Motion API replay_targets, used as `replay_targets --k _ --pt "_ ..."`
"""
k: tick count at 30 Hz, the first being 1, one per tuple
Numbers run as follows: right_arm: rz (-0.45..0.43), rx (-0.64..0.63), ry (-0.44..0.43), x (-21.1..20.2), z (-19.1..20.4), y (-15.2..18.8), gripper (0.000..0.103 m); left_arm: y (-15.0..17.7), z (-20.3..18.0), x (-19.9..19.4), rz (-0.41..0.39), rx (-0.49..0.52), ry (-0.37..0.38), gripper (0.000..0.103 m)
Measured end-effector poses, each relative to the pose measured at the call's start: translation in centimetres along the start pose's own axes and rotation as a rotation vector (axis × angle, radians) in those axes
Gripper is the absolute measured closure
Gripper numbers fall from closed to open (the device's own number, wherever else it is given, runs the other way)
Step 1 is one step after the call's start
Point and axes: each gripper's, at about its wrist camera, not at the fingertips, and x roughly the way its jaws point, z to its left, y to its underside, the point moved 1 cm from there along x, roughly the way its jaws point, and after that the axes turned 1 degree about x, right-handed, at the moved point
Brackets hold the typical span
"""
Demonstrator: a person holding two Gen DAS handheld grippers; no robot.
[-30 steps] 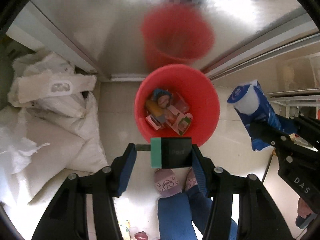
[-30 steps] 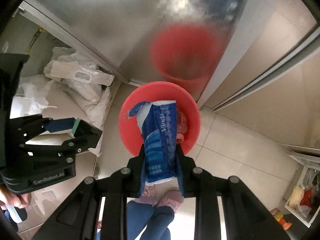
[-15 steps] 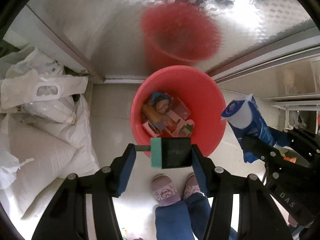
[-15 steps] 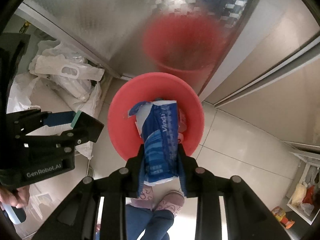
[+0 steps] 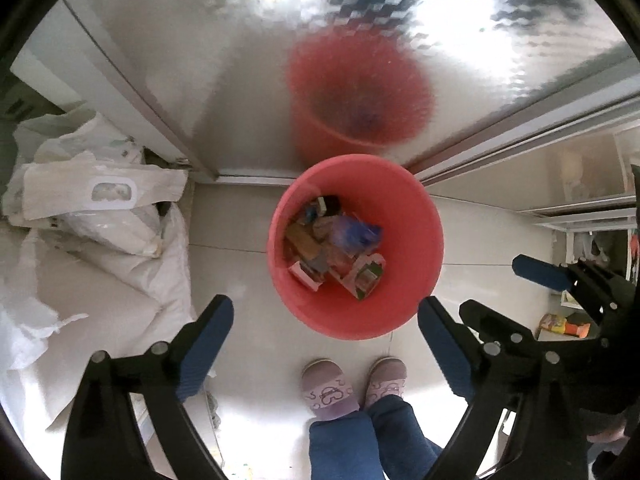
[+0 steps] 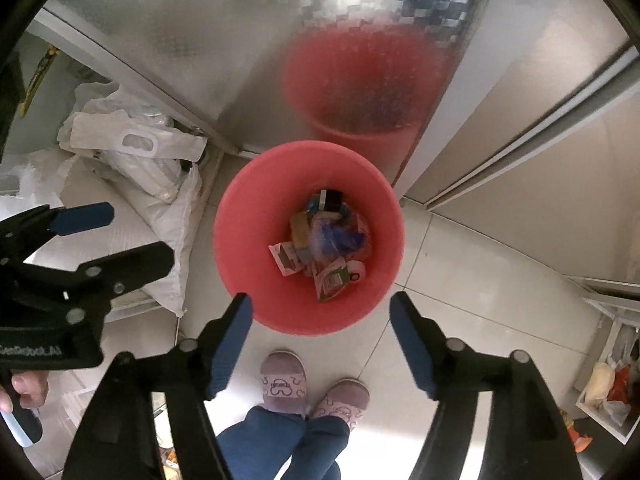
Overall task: Collect trash
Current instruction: 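Open both grippers to drop charger and tissue pack into the red bin, then raise both tools back up to the counter toward the blue lid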
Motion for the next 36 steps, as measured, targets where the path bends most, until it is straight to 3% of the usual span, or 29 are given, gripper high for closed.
replay_targets --k 6,13,24,36 --pt "-0.007 -0.014 0.013 -2.2 -0.1 1.2 0.022 1.7 -0.7 -3.1 -0.027 0.001 -0.020 0.000" --pt "-0.042 -0.035 0.025 -7.7 0.2 2.6 0.013 3.4 -1.7 -8.2 -0.057 -0.045 -0.063 0.000" --pt "-0.124 -0.135 0.023 -19.9 2.0 4.7 0.005 6.9 -4.6 -22.1 -0.117 -0.069 -0.086 0.000" --pt "-0.237 -0.176 -0.028 -33.4 3.3 6.1 0.004 9.3 -8.9 -37.3 -0.220 -0.027 -0.183 0.000"
